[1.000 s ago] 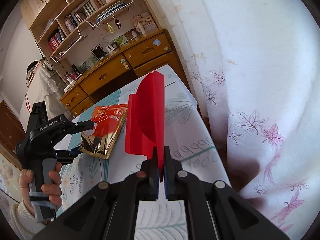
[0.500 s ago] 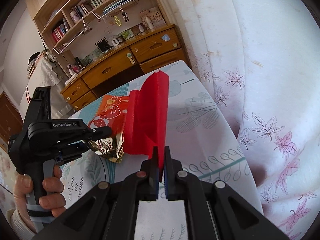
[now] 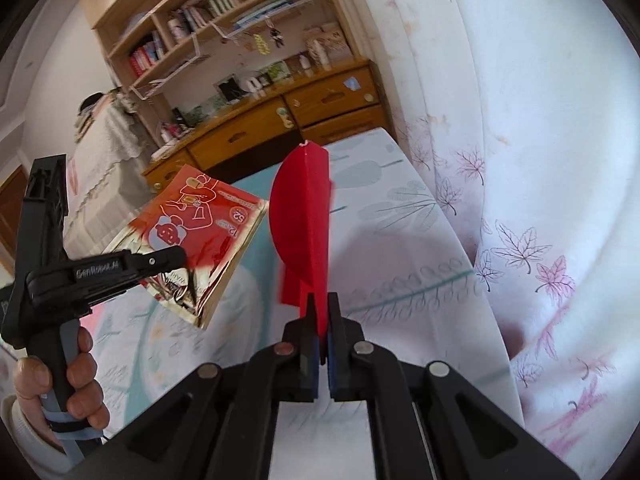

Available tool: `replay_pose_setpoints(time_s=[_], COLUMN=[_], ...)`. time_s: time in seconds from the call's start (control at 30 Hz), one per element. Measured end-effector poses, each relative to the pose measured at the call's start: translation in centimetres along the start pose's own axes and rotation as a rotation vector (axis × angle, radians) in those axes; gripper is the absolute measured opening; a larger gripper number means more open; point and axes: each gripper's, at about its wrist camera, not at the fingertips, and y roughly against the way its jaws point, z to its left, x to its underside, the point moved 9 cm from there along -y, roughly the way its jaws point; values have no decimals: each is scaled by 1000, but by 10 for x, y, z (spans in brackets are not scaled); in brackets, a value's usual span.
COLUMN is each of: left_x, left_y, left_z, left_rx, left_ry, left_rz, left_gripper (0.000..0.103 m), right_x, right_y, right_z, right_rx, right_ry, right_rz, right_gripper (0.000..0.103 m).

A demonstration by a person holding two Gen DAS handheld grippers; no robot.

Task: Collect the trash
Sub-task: 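Carry the wrapper with the left gripper while the right gripper carries the red paper over the bin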

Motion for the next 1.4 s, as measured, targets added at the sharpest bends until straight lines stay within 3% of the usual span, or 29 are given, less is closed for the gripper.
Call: replay_pose_setpoints(time_s=[0.33,0.57,0.7,0.97,1.17,1.4], left_x=[106,190,238,347,443,520], left_y=[169,254,281,307,287,233], left_z=[0,1,1,2,4,9], left_rx=[-20,19,23,41,75,66], left_ry=[-214,-266,-321,-387,-449,-525], left_rz=[-43,-49,-63,-50,104,297], left_gripper=[4,4,4,4,4,4], right_x=[65,128,173,272,347,408], right_y=[126,200,233,254,239,188], right_z=[62,96,110,123,108,66], right_rx=[-91,-134,-147,-162,-144,-96], right_ry=[76,145,197,273,281,204], right_rz=[-15,3,34,157,299,456], right_gripper=[2,2,2,2,2,2])
